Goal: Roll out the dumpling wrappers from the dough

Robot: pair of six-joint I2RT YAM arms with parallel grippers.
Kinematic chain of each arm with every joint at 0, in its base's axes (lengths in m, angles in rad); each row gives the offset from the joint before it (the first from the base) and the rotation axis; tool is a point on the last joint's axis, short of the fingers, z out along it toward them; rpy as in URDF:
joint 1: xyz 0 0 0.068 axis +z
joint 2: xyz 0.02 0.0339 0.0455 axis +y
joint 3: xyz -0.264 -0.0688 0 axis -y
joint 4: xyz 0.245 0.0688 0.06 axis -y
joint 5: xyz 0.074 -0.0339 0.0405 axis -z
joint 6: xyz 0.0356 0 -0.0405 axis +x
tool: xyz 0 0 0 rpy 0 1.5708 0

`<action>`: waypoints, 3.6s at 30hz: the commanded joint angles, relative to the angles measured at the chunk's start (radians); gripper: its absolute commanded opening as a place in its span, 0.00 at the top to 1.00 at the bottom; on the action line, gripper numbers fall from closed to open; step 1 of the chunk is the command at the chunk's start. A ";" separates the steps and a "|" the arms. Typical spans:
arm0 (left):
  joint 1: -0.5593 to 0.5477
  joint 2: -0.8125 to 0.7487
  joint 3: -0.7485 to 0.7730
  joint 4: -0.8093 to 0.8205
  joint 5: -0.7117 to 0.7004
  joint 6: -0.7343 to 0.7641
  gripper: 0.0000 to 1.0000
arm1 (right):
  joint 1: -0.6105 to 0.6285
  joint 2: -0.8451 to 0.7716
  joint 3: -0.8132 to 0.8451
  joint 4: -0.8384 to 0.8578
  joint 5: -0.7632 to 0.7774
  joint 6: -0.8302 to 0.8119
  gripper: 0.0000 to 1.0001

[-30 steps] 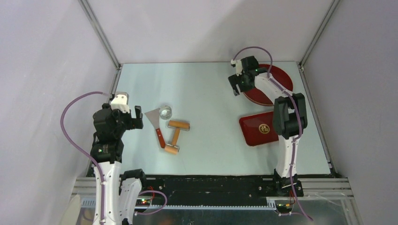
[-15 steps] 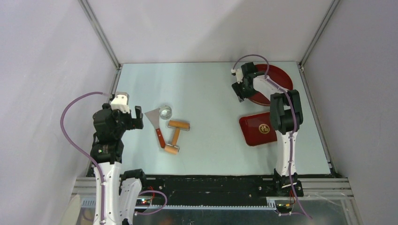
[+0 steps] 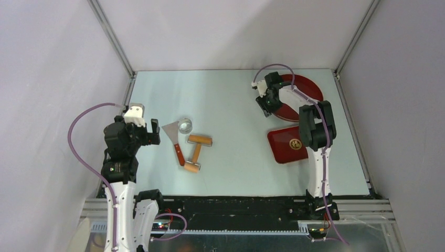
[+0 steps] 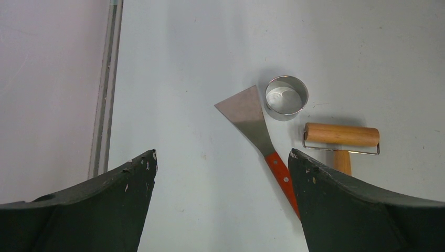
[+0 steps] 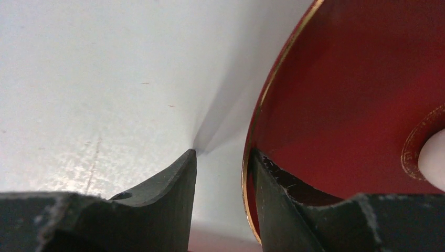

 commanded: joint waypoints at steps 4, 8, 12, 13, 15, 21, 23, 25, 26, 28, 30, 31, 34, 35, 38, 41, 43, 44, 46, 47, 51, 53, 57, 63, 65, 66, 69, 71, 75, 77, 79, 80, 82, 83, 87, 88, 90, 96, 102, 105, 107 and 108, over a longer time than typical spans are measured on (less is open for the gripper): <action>-0.009 -0.012 -0.011 0.043 -0.017 0.021 0.02 | 0.112 -0.057 -0.044 -0.065 -0.080 -0.058 0.53; -0.012 -0.012 -0.014 0.045 -0.020 0.021 0.02 | 0.182 -0.065 -0.064 -0.091 -0.090 -0.069 0.53; -0.014 -0.013 -0.015 0.048 -0.023 0.022 0.02 | 0.252 -0.076 -0.103 -0.119 -0.121 -0.067 0.53; -0.016 -0.013 -0.016 0.049 -0.023 0.022 0.02 | 0.278 -0.079 -0.110 -0.127 -0.123 -0.066 0.53; -0.016 -0.015 -0.015 0.050 -0.024 0.022 0.02 | 0.322 -0.091 -0.141 -0.135 -0.126 -0.066 0.52; -0.017 -0.018 -0.016 0.050 -0.030 0.023 0.02 | 0.474 -0.204 -0.289 -0.132 -0.137 -0.074 0.49; -0.018 -0.021 -0.016 0.052 -0.030 0.024 0.02 | 0.519 -0.240 -0.320 -0.157 -0.157 -0.069 0.47; -0.018 -0.024 -0.016 0.050 -0.031 0.024 0.02 | 0.562 -0.275 -0.343 -0.188 -0.180 -0.068 0.45; -0.018 -0.026 -0.016 0.050 -0.031 0.024 0.02 | 0.588 -0.286 -0.355 -0.208 -0.186 -0.069 0.44; -0.019 -0.030 -0.017 0.051 -0.031 0.024 0.02 | 0.627 -0.320 -0.378 -0.222 -0.192 -0.070 0.42; -0.019 -0.033 -0.017 0.050 -0.031 0.023 0.02 | 0.655 -0.367 -0.399 -0.218 -0.176 -0.069 0.38; -0.019 -0.035 -0.017 0.050 -0.033 0.023 0.02 | 0.660 -0.378 -0.406 -0.216 -0.155 -0.066 0.35; -0.019 -0.044 -0.017 0.051 -0.035 0.023 0.02 | 0.660 -0.434 -0.408 -0.210 -0.087 -0.066 0.22; -0.018 -0.046 -0.017 0.052 -0.037 0.022 0.02 | 0.650 -0.448 -0.409 -0.205 -0.069 -0.068 0.16; -0.019 -0.052 -0.018 0.051 -0.038 0.020 0.02 | 0.617 -0.525 -0.409 -0.199 0.006 -0.087 0.04; -0.019 -0.055 -0.017 0.051 -0.041 0.021 0.02 | 0.565 -0.594 -0.455 -0.182 0.058 -0.104 0.01; -0.019 -0.055 -0.017 0.051 -0.039 0.021 0.02 | 0.541 -0.665 -0.518 -0.154 0.126 -0.119 0.01; -0.019 -0.054 -0.017 0.051 -0.036 0.021 0.02 | 0.530 -0.682 -0.569 -0.142 0.163 -0.125 0.01; -0.019 -0.055 -0.017 0.051 -0.032 0.021 0.02 | 0.514 -0.726 -0.645 -0.095 0.202 -0.128 0.01; -0.020 -0.055 -0.017 0.050 -0.031 0.021 0.02 | 0.510 -0.750 -0.669 -0.082 0.230 -0.126 0.01; -0.021 -0.060 -0.018 0.052 -0.030 0.021 0.02 | 0.489 -0.787 -0.811 -0.020 0.293 -0.113 0.01; -0.022 -0.063 -0.019 0.051 -0.028 0.020 0.02 | 0.471 -0.792 -0.879 0.005 0.312 -0.102 0.01; -0.021 -0.068 -0.017 0.051 -0.031 0.020 0.02 | 0.421 -0.785 -0.964 0.068 0.376 -0.102 0.01; -0.023 -0.072 -0.017 0.050 -0.032 0.017 0.02 | 0.273 -0.797 -1.037 0.143 0.441 -0.181 0.01; -0.022 -0.074 -0.017 0.050 -0.032 0.017 0.02 | 0.222 -0.798 -1.047 0.156 0.450 -0.230 0.01; -0.021 -0.074 -0.017 0.050 -0.032 0.017 0.02 | 0.204 -0.795 -1.050 0.162 0.464 -0.269 0.01; -0.022 -0.074 -0.018 0.050 -0.033 0.017 0.02 | 0.124 -0.783 -1.068 0.219 0.496 -0.361 0.01; -0.021 -0.074 -0.017 0.051 -0.031 0.019 0.02 | 0.074 -0.757 -1.070 0.269 0.512 -0.433 0.01; -0.023 -0.071 -0.019 0.051 -0.030 0.021 0.02 | -0.012 -0.686 -1.069 0.405 0.526 -0.582 0.10; -0.022 -0.070 -0.018 0.051 -0.031 0.021 0.02 | -0.053 -0.626 -1.058 0.472 0.520 -0.660 0.20; -0.022 -0.069 -0.018 0.050 -0.031 0.021 0.02 | -0.089 -0.546 -1.034 0.536 0.517 -0.700 0.27; -0.022 -0.069 -0.018 0.051 -0.032 0.021 0.02 | -0.107 -0.519 -1.014 0.581 0.520 -0.713 0.34; -0.022 -0.067 -0.019 0.051 -0.031 0.022 0.02 | -0.125 -0.438 -0.990 0.658 0.533 -0.760 0.49; -0.021 -0.065 -0.018 0.051 -0.031 0.022 0.02 | -0.128 -0.390 -0.983 0.683 0.537 -0.789 0.54; -0.021 -0.059 -0.019 0.050 -0.034 0.024 0.02 | -0.127 -0.323 -0.917 0.754 0.515 -0.826 0.83; -0.021 -0.057 -0.019 0.051 -0.035 0.024 0.02 | -0.125 -0.316 -0.903 0.733 0.507 -0.824 0.85; -0.022 -0.054 -0.018 0.051 -0.036 0.025 0.02 | -0.114 -0.315 -0.867 0.692 0.478 -0.811 0.94; -0.022 -0.045 -0.018 0.050 -0.039 0.025 0.01 | -0.039 -0.338 -0.855 0.664 0.417 -0.805 1.00; -0.022 -0.043 -0.018 0.050 -0.040 0.026 0.02 | 0.014 -0.345 -0.855 0.677 0.400 -0.845 1.00; -0.022 -0.043 -0.018 0.051 -0.041 0.026 0.02 | 0.032 -0.351 -0.855 0.683 0.397 -0.897 1.00; -0.022 -0.045 -0.019 0.051 -0.045 0.025 0.02 | 0.039 -0.357 -0.855 0.689 0.395 -0.935 1.00; -0.022 -0.044 -0.018 0.051 -0.046 0.025 0.02 | 0.042 -0.358 -0.855 0.695 0.401 -0.960 1.00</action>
